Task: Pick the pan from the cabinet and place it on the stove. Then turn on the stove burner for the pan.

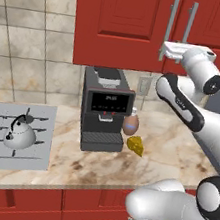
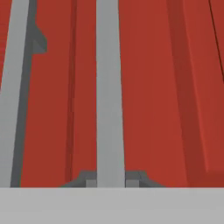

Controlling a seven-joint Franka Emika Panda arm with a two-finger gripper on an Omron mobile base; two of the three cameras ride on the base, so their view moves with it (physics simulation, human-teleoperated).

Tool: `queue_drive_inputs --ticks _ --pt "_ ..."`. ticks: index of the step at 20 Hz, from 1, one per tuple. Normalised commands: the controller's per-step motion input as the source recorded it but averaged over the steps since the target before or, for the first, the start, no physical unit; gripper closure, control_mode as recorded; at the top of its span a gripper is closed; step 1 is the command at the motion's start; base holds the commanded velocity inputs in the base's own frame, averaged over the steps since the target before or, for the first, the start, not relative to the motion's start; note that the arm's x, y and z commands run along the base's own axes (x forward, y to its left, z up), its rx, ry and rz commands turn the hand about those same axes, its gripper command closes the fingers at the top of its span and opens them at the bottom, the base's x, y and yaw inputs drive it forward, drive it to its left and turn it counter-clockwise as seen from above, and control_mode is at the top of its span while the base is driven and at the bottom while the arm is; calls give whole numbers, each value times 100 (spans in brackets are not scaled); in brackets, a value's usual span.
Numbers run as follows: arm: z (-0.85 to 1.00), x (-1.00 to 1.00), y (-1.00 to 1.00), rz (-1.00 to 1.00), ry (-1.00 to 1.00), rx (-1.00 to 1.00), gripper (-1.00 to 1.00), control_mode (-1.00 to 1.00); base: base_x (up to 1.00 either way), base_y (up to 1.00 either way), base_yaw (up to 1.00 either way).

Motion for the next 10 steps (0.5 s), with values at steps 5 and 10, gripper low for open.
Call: queue_drive_inputs --ticks 5,10 --pt "39 -60 -39 7 0 -2 100 -100 0 0 0" --pt "43 -75 -46 6 0 0 100 -100 0 0 0"
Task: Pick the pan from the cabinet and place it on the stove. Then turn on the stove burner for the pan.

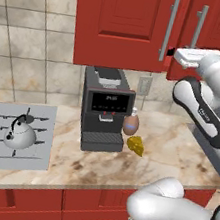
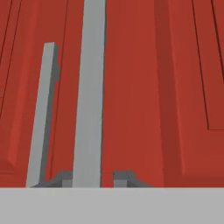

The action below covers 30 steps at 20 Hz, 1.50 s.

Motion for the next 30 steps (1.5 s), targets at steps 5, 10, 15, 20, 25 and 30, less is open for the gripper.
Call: queue_drive_inputs --ticks 5,10,15,20,25,30 --pt "38 -82 -48 6 0 0 100 -100 0 0 0" --pt "35 -77 -49 5 0 0 100 -100 0 0 0" --pt "23 -73 -59 0 3 0 100 -100 0 0 0" --pt "-1 -63 -33 0 2 0 -100 -100 0 0 0" --pt "0 -57 5 0 -6 0 -100 -100 0 0 0" --pt "8 -63 61 -5 -6 -6 -100 -100 0 0 0"
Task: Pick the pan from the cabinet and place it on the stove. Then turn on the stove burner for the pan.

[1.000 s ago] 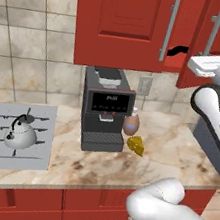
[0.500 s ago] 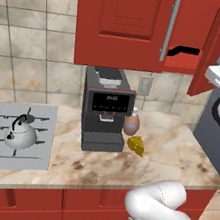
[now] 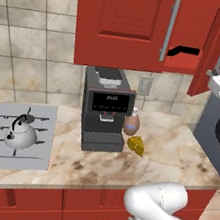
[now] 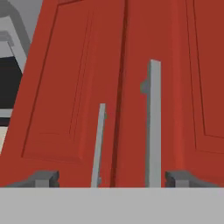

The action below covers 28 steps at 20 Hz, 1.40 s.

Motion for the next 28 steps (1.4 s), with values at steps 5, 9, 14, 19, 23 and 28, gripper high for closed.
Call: queue_drive_inputs --ticks 5,9,14,19,23,28 --pt "14 -38 98 -20 -8 -17 -100 -100 0 0 0" --pt "2 -5 79 -33 1 -20 -100 -100 0 0 0" --pt "-6 19 38 -39 14 -24 -100 -100 0 0 0" --pt "-11 48 6 -37 20 -21 -100 -100 0 0 0" --pt "-15 58 0 -35 18 -18 -100 -100 0 0 0" --pt "-12 56 0 -31 17 -16 -100 -100 0 0 0"
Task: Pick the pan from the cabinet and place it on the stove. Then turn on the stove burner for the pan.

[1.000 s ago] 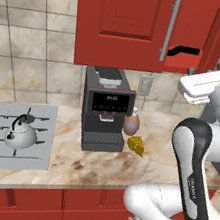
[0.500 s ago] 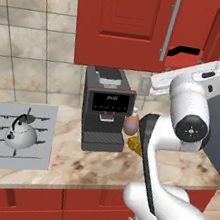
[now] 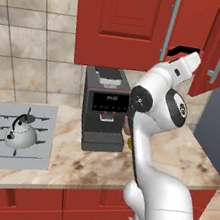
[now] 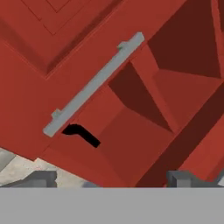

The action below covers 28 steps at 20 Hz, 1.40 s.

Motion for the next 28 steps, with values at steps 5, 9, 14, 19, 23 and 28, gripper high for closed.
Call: queue_drive_inputs --ticks 5,9,14,19,23,28 --pt "-7 58 -6 -24 17 -10 -100 -100 0 0 0" --pt "-1 60 -16 -18 17 -6 -100 -100 0 0 0" --pt "-1 51 -30 -12 16 -3 -100 -100 0 0 0" --pt "-2 43 -37 -10 14 -1 -100 -100 0 0 0" --pt "-1 22 -42 -9 12 0 -100 -100 0 0 0" --pt "-2 9 -41 -11 12 0 -100 -100 0 0 0"
